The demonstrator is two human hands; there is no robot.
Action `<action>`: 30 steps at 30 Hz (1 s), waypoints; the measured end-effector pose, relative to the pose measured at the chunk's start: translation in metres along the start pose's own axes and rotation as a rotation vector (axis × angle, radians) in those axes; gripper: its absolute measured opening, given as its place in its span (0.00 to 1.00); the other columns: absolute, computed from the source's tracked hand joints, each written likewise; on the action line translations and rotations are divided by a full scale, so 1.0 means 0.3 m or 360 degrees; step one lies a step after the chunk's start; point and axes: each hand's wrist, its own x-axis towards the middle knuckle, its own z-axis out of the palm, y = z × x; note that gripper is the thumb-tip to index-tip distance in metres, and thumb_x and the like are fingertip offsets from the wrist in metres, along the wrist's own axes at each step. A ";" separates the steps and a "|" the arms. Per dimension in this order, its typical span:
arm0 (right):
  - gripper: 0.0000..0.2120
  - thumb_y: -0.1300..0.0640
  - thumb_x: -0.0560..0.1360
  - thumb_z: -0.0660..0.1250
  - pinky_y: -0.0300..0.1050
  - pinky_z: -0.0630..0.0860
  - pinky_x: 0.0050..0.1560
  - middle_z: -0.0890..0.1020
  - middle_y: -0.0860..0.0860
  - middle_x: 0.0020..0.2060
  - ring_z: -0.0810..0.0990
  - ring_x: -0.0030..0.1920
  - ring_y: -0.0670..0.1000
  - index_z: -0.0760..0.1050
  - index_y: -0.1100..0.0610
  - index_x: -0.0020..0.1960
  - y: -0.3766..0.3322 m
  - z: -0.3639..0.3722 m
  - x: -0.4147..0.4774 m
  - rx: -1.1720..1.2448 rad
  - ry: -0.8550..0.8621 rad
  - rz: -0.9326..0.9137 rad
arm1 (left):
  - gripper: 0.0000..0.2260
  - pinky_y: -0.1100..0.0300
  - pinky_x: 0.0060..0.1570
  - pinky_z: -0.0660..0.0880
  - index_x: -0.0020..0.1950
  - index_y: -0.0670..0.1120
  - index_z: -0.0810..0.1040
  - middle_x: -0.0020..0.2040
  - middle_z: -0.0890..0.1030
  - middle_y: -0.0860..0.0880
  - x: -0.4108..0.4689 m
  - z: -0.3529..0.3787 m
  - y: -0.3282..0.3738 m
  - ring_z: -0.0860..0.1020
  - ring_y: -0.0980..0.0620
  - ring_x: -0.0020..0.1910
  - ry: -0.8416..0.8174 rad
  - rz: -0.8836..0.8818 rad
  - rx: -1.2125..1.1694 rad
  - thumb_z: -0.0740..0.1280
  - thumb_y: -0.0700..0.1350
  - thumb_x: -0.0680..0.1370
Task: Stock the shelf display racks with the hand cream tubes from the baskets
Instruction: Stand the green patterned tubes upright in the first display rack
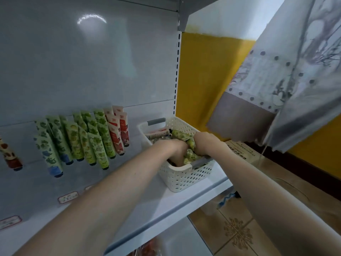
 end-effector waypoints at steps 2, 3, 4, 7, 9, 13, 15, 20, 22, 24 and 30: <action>0.10 0.66 0.74 0.62 0.41 0.69 0.25 0.73 0.53 0.31 0.74 0.30 0.52 0.68 0.60 0.35 0.007 -0.001 0.000 0.0126 0.0020 0.0031 | 0.15 0.57 0.41 0.73 0.59 0.44 0.73 0.52 0.77 0.46 -0.009 0.009 -0.003 0.75 0.48 0.47 0.0070 0.0000 0.0068 0.67 0.45 0.74; 0.13 0.65 0.74 0.62 0.40 0.67 0.23 0.71 0.53 0.28 0.71 0.27 0.51 0.65 0.59 0.32 0.013 -0.003 -0.001 0.0242 0.0036 0.0060 | 0.15 0.57 0.41 0.74 0.58 0.44 0.74 0.52 0.78 0.46 -0.015 0.009 -0.008 0.76 0.48 0.47 0.0133 -0.0007 0.0102 0.68 0.45 0.72; 0.15 0.64 0.74 0.63 0.40 0.65 0.24 0.69 0.53 0.26 0.68 0.25 0.51 0.64 0.59 0.30 0.020 -0.008 -0.004 0.0370 0.0069 0.0065 | 0.16 0.56 0.41 0.75 0.58 0.45 0.74 0.51 0.79 0.46 -0.026 0.004 -0.014 0.77 0.48 0.46 0.0206 -0.0022 0.0139 0.70 0.45 0.71; 0.12 0.60 0.74 0.66 0.43 0.66 0.33 0.71 0.58 0.29 0.68 0.30 0.52 0.76 0.70 0.39 0.042 -0.028 -0.015 0.0900 0.0210 0.0066 | 0.17 0.56 0.40 0.70 0.58 0.46 0.72 0.49 0.77 0.48 -0.075 -0.027 -0.036 0.74 0.49 0.46 0.0445 -0.0043 0.0185 0.70 0.45 0.71; 0.15 0.60 0.74 0.67 0.47 0.71 0.37 0.77 0.65 0.35 0.70 0.34 0.53 0.75 0.75 0.50 0.057 -0.042 -0.021 0.1199 0.0361 0.0075 | 0.12 0.57 0.39 0.69 0.54 0.47 0.72 0.46 0.76 0.48 -0.115 -0.053 -0.051 0.75 0.48 0.46 0.0598 -0.0030 0.0080 0.68 0.42 0.72; 0.14 0.60 0.74 0.63 0.65 0.77 0.43 0.78 0.71 0.43 0.73 0.34 0.59 0.75 0.73 0.49 0.051 -0.079 -0.072 0.1611 0.0656 0.0037 | 0.11 0.62 0.30 0.64 0.39 0.53 0.68 0.35 0.71 0.54 -0.224 -0.086 -0.089 0.72 0.52 0.37 0.0913 -0.0080 -0.0270 0.69 0.40 0.69; 0.12 0.59 0.75 0.62 0.50 0.75 0.36 0.76 0.64 0.34 0.71 0.33 0.59 0.75 0.70 0.47 0.031 -0.094 -0.110 0.1755 0.0710 -0.0006 | 0.10 0.63 0.29 0.65 0.43 0.50 0.72 0.36 0.74 0.54 -0.283 -0.085 -0.114 0.74 0.53 0.36 0.1054 -0.0154 -0.0537 0.72 0.44 0.68; 0.05 0.59 0.76 0.61 0.58 0.77 0.46 0.79 0.57 0.41 0.79 0.42 0.59 0.75 0.54 0.46 -0.082 -0.097 -0.240 0.2239 0.0514 -0.0159 | 0.13 0.73 0.28 0.71 0.37 0.50 0.73 0.32 0.76 0.57 -0.491 -0.048 -0.102 0.75 0.65 0.30 0.1388 -0.0077 -0.1610 0.77 0.42 0.65; 0.06 0.60 0.78 0.60 0.58 0.78 0.49 0.82 0.55 0.41 0.83 0.43 0.58 0.75 0.53 0.47 -0.136 -0.093 -0.306 0.2462 0.0340 -0.0229 | 0.15 0.72 0.33 0.75 0.43 0.47 0.77 0.34 0.79 0.54 -0.577 -0.015 -0.081 0.78 0.62 0.33 0.1435 -0.0028 -0.2075 0.78 0.41 0.61; 0.07 0.62 0.79 0.59 0.52 0.79 0.45 0.83 0.55 0.40 0.84 0.41 0.55 0.75 0.54 0.48 -0.187 -0.086 -0.369 0.2624 0.0158 -0.0366 | 0.16 0.69 0.36 0.77 0.48 0.46 0.78 0.38 0.81 0.53 -0.638 0.027 -0.084 0.81 0.60 0.37 0.1516 -0.0108 -0.2377 0.77 0.43 0.63; 0.07 0.63 0.78 0.61 0.41 0.80 0.37 0.82 0.51 0.38 0.84 0.38 0.52 0.77 0.57 0.51 -0.323 -0.040 -0.535 0.2599 -0.0234 -0.0634 | 0.12 0.64 0.37 0.77 0.48 0.44 0.80 0.38 0.83 0.53 -0.780 0.138 -0.118 0.81 0.57 0.38 0.1755 -0.0308 -0.2664 0.75 0.40 0.67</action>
